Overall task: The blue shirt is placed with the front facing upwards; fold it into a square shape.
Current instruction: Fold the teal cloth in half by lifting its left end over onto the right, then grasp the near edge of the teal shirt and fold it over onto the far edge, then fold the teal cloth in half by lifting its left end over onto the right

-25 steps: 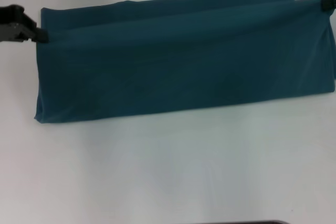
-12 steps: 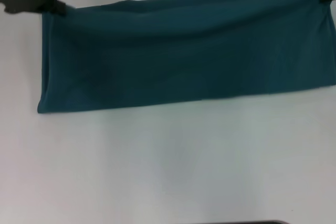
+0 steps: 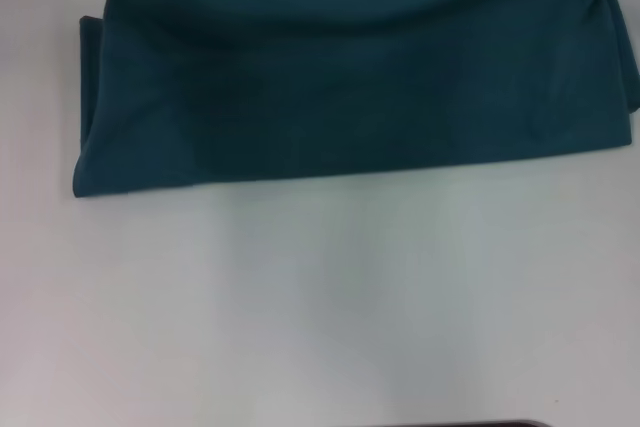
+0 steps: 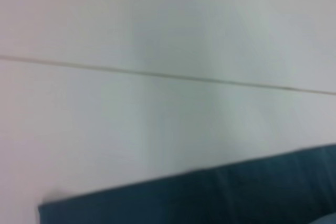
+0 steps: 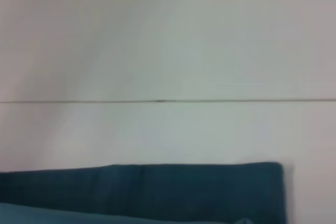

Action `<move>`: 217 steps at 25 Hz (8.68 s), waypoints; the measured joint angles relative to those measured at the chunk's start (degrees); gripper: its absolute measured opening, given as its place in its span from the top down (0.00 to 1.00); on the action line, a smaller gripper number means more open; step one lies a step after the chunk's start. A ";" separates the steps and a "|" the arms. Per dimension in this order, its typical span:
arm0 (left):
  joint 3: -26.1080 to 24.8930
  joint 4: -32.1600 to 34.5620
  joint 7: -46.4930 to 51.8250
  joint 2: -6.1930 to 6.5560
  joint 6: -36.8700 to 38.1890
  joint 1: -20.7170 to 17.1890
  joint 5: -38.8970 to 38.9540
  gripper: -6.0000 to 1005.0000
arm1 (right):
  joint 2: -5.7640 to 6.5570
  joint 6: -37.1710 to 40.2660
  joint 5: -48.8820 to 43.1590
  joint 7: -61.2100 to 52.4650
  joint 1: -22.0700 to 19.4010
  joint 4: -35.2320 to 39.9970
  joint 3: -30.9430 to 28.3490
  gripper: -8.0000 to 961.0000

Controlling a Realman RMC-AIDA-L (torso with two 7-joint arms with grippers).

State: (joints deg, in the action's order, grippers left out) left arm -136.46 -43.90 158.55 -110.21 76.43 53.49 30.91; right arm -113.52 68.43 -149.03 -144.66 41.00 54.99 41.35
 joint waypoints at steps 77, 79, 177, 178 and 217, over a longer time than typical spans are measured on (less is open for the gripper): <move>-2.66 1.20 -13.87 -9.34 -4.50 -27.37 42.31 0.12 | -0.40 24.09 44.01 35.05 -25.06 -16.21 -14.28 0.03; -2.72 2.81 -13.90 -9.10 -4.74 -27.64 42.32 0.12 | -0.41 24.03 42.54 35.53 -24.88 -17.24 -14.31 0.03; -1.85 3.12 -3.17 -3.69 -12.27 -16.74 11.89 0.12 | 0.23 23.92 41.19 34.98 -24.40 -19.30 -14.81 0.04; -1.84 3.01 -3.17 -3.91 -12.84 -16.79 11.88 0.12 | 0.23 23.91 41.19 34.98 -24.41 -19.30 -14.81 0.04; 0.34 4.71 -5.62 -6.51 -18.92 -17.16 10.64 0.12 | 0.41 23.73 41.19 34.98 -25.09 -19.30 -14.81 0.03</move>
State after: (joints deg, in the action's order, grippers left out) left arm -136.12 -39.19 152.93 -116.71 57.51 36.33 41.54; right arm -113.11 92.16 -107.84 -109.69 15.92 35.68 26.54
